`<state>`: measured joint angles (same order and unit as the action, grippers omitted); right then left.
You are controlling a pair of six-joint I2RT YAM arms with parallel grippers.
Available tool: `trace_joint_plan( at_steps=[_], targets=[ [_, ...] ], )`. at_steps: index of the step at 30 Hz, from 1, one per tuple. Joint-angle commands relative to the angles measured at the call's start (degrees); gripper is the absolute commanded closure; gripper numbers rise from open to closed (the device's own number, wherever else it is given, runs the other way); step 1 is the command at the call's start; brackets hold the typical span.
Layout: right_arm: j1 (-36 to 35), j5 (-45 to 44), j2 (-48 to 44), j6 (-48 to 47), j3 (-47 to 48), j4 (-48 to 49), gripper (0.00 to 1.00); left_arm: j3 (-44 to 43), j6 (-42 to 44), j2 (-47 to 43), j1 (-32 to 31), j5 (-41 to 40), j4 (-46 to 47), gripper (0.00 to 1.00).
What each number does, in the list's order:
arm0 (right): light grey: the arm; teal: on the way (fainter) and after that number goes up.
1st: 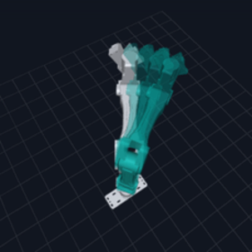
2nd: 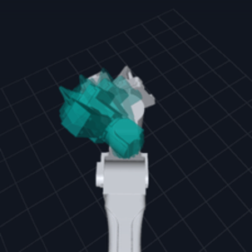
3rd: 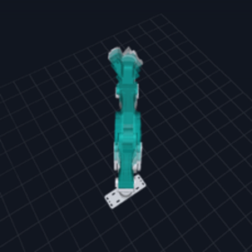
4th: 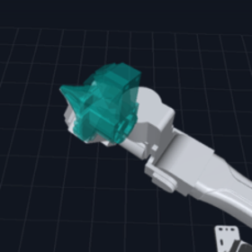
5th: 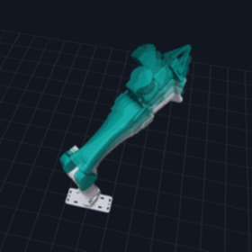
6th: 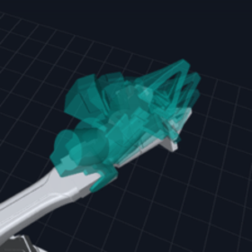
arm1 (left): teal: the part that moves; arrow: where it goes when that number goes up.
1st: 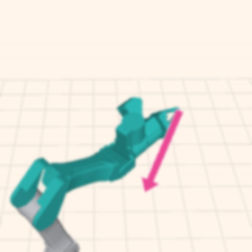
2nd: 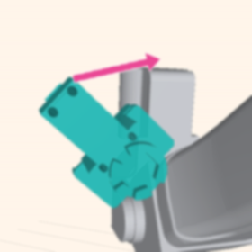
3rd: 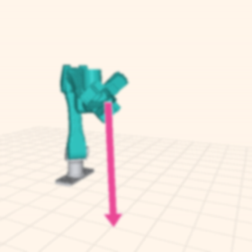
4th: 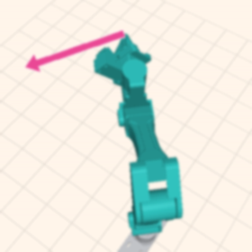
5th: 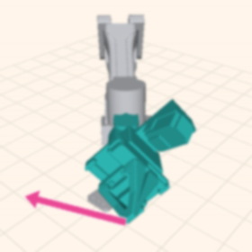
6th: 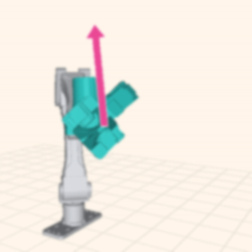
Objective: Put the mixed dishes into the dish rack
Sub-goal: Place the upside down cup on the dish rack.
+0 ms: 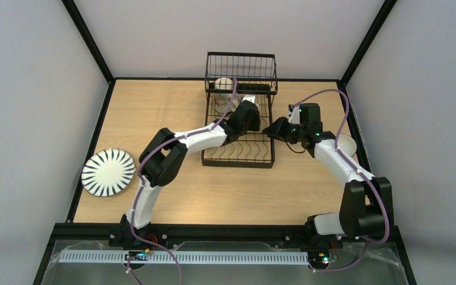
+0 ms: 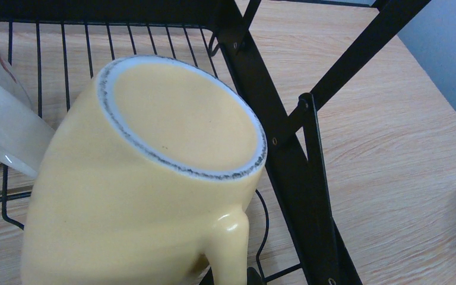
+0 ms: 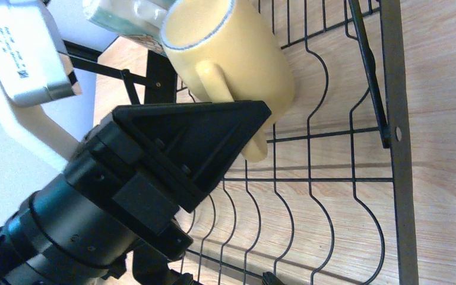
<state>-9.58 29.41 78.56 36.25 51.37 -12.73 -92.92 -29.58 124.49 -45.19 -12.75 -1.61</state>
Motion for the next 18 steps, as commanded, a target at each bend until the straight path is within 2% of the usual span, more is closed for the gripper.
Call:
trace_joint_plan(
  at_steps=[1, 8, 15, 17, 18],
  targets=[
    [0.3, 0.8, 1.4, -0.9, -2.0, 0.8, 0.35, 1.6, -0.1, -1.4, 0.4, -1.3, 4.8, 0.98],
    [0.3, -0.1, 4.3, -1.9, -1.4, 1.4, 0.35, 8.9, -1.9, -3.9, 0.4, -3.0, 6.1, 0.98],
    [0.3, -0.3, 7.1, -2.4, 1.2, 1.8, 0.35, 11.4, -2.2, -5.3, 0.5, -4.3, 5.2, 0.98],
    [0.3, -0.1, 7.7, -2.4, 1.7, 1.9, 0.35, 11.7, -2.4, -5.7, 0.5, -5.2, 4.3, 0.95],
    [0.3, -0.1, 7.9, -2.4, 1.9, 1.9, 0.35, 11.9, -2.4, -5.9, 0.6, -5.8, 3.8, 0.91]
  ],
)
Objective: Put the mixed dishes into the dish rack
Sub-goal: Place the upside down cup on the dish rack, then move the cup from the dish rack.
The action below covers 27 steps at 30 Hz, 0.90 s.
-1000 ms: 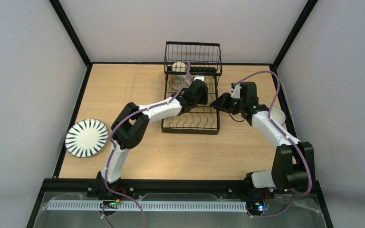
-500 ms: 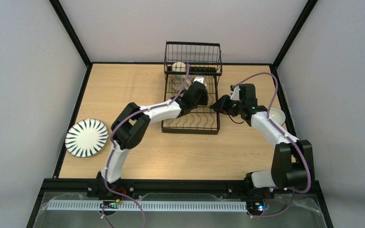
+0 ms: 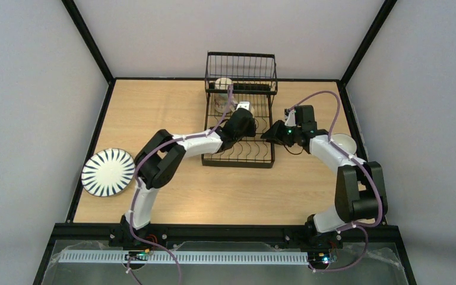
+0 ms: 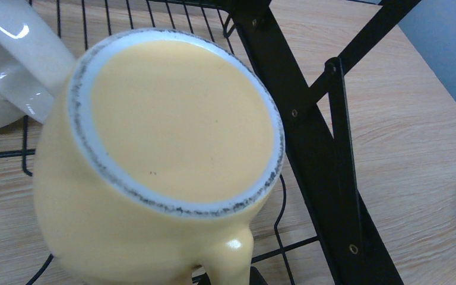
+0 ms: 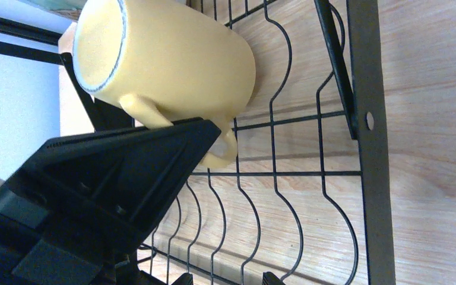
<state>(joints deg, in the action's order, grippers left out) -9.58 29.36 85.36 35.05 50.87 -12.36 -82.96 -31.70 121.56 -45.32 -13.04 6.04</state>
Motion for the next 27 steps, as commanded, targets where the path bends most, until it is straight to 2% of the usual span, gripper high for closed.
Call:
trace_joint_plan(
  at_steps=[1, 10, 17, 27],
  targets=[
    [0.3, 0.0, 1.3, -1.2, 2.5, 1.7, 0.35, 2.2, -0.4, -3.3, 0.8, -6.1, -4.3, 0.85],
    [0.2, 0.7, 1.6, -1.3, 2.8, 2.0, 0.35, 5.3, -1.1, -5.7, 1.4, -7.9, -5.9, 0.5],
    [0.2, 0.9, 0.6, -1.7, 2.5, 1.4, 0.34, 6.5, -1.4, -6.8, 1.4, -8.1, -5.9, 0.38],
    [0.2, 1.3, -1.1, -1.7, 1.7, 1.0, 0.34, 8.3, -0.5, -9.9, 1.2, -8.8, -5.9, 0.34]
  ],
)
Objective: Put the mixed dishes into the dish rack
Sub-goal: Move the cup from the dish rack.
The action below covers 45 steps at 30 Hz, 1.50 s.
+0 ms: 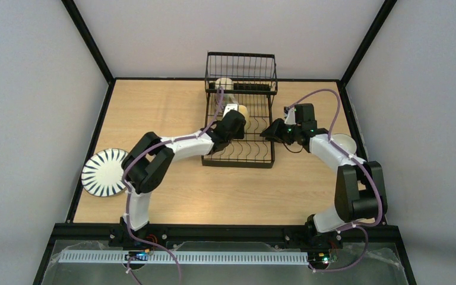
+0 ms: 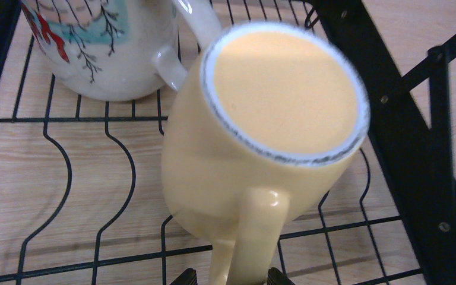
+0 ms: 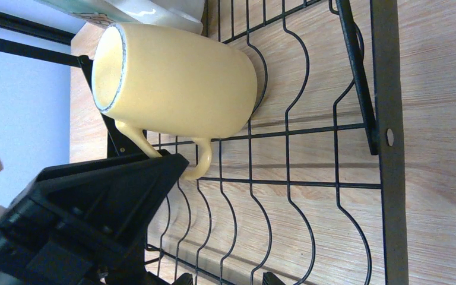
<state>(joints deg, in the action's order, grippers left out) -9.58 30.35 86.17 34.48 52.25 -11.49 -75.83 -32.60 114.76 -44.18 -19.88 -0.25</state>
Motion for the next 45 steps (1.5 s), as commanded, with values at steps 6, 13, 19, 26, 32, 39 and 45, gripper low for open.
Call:
trace_joint_plan(
  at_steps=[6, 13, 19, 26, 32, 39, 45],
  targets=[
    [0.2, 0.7, -2.8, -0.9, -0.1, 0.1, 0.34, 4.1, 1.0, -6.4, -0.4, -3.0, 0.4, 0.32],
    [0.2, 0.9, -4.0, -0.7, -1.1, 0.1, 0.34, 7.3, 0.4, -11.4, -1.8, -3.9, -1.4, 0.33],
    [0.2, 1.0, -3.9, -0.9, -0.5, 0.0, 0.34, 12.4, -1.6, -17.5, -2.1, -7.0, -1.8, 0.35],
    [0.2, 0.2, -2.4, -1.5, 1.3, -0.5, 0.41, 12.0, -1.6, -15.2, 0.0, -5.8, -2.6, 0.49],
    [0.2, -0.3, -1.2, -2.4, 2.4, -0.9, 0.53, 7.1, -0.4, -8.6, 2.6, -0.1, -2.2, 0.67],
    [0.2, -0.2, 0.0, -2.6, 3.8, -1.2, 0.55, -0.9, 0.6, -1.9, 3.9, 3.3, -3.1, 0.67],
    [0.2, -0.2, 1.0, -2.7, 3.9, -0.8, 0.55, -5.5, 0.7, 2.0, 4.1, 5.0, -3.6, 0.68]
  ],
)
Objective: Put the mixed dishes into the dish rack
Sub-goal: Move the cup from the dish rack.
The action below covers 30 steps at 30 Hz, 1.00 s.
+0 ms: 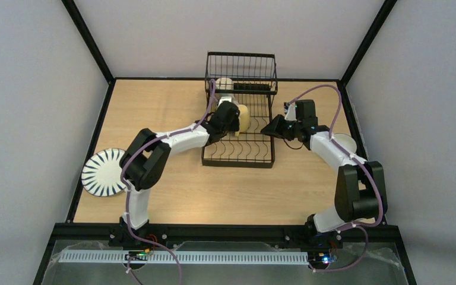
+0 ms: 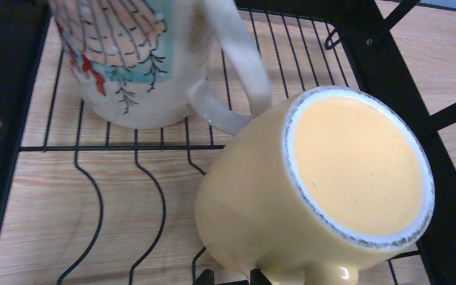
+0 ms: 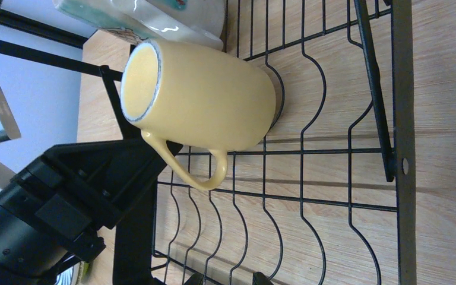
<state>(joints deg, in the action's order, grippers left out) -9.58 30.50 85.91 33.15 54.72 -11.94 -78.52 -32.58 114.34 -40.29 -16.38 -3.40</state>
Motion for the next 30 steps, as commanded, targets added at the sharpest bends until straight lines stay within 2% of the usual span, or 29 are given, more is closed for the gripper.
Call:
trace_joint_plan(
  at_steps=[1, 30],
  targets=[
    [0.2, -0.4, 1.4, -1.3, 1.4, -0.3, 0.55, -3.4, 0.7, 3.0, 0.2, 1.7, -0.6, 0.68],
    [0.2, -1.5, 4.0, -1.2, 2.6, 0.3, 0.55, -17.9, 0.2, 14.2, 0.7, 4.9, -2.4, 0.66]
  ],
)
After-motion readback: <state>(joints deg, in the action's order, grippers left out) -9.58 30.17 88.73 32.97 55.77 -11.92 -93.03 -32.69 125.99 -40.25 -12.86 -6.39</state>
